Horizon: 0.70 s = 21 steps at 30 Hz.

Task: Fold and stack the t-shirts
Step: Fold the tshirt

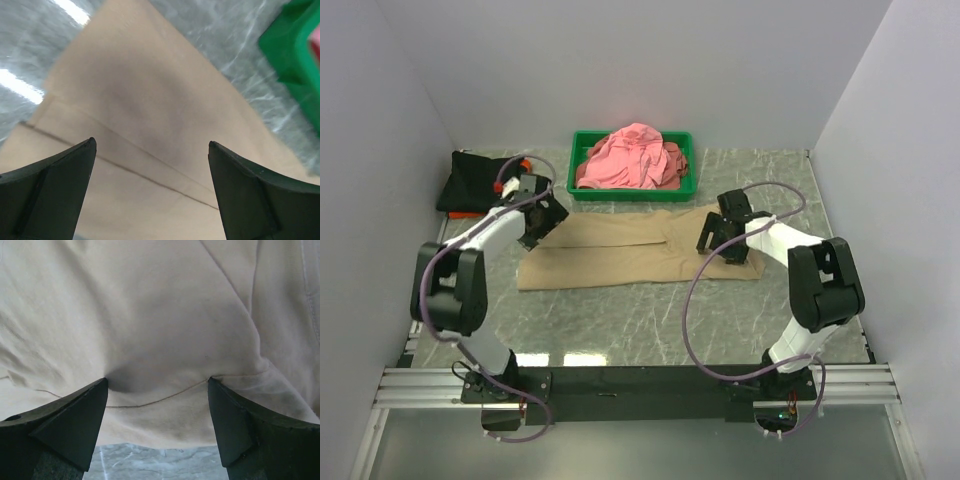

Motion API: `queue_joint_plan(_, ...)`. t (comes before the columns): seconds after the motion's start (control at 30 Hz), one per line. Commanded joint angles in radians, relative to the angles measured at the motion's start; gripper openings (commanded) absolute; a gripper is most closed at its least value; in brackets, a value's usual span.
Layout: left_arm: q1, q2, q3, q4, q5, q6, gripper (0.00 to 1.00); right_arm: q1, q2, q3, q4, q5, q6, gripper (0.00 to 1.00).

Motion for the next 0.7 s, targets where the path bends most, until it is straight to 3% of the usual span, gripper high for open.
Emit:
queue_joint_plan(0.0, -0.008, 0.085, 0.041, -0.014, 0.044, 0.051, 0.99, -0.059, 0.007, -0.013, 0.054, -0.062, 0.021, 0.87)
queue_joint_plan(0.23, -0.055, 0.054, -0.166, 0.042, 0.076, 0.052, 0.99, -0.128, 0.122, 0.106, -0.048, -0.064, -0.094, 0.87)
queue_joint_plan(0.37, -0.095, -0.065, -0.33, 0.063, 0.125, -0.027, 0.99, -0.187, 0.191, 0.198, -0.081, -0.124, -0.14, 0.87)
queue_joint_plan(0.67, -0.391, -0.312, -0.574, -0.093, 0.134, -0.348, 0.99, -0.284, 0.314, 0.368, -0.203, -0.046, -0.197, 0.87)
